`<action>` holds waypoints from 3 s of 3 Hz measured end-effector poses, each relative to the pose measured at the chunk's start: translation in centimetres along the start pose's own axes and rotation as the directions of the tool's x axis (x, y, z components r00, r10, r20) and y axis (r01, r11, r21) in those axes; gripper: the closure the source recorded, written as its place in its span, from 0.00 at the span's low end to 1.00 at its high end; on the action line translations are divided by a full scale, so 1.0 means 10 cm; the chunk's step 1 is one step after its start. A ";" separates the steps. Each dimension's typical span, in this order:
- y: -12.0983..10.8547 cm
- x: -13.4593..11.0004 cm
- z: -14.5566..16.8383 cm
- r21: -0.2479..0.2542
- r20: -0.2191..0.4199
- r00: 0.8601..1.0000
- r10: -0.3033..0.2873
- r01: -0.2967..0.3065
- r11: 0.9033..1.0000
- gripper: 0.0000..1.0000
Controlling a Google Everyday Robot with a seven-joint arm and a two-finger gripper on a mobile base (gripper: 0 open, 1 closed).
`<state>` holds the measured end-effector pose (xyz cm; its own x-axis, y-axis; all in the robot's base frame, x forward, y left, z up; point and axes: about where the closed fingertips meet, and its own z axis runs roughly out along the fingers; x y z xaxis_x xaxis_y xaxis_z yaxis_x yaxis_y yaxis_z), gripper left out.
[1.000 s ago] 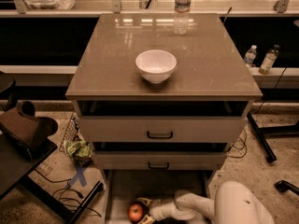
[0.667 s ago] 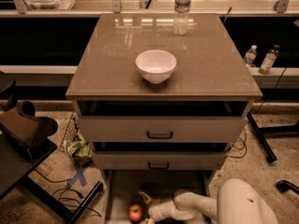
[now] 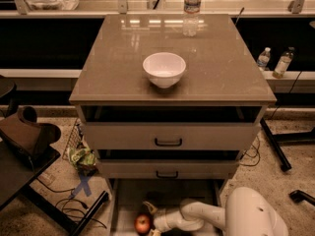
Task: Pick apple from bottom drawer and place on counter
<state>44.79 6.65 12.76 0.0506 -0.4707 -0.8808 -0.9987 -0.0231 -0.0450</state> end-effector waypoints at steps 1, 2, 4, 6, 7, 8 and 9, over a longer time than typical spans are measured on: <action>0.02 0.00 0.01 -0.002 0.001 1.000 0.002 -0.002 1.000 0.19; 0.03 -0.01 0.02 -0.004 0.003 1.000 0.003 -0.003 1.000 0.42; 0.06 -0.02 0.06 -0.011 0.008 1.000 0.005 -0.005 1.000 0.96; 0.12 -0.45 -0.36 0.050 0.043 0.999 -0.017 0.015 0.999 1.00; 0.32 -0.98 -1.05 0.102 0.110 0.994 -0.020 0.009 0.995 1.00; 0.60 -1.56 -1.82 0.157 0.170 0.985 -0.022 -0.005 0.988 1.00; 0.81 -2.04 -2.47 0.244 0.204 0.979 -0.007 -0.044 0.969 1.00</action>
Offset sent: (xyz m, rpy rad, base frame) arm -0.0018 0.0009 -0.0004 0.0013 0.0028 0.0009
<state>35.67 -5.70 42.04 0.0568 -0.2804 -0.9582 -0.9696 0.2131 -0.1199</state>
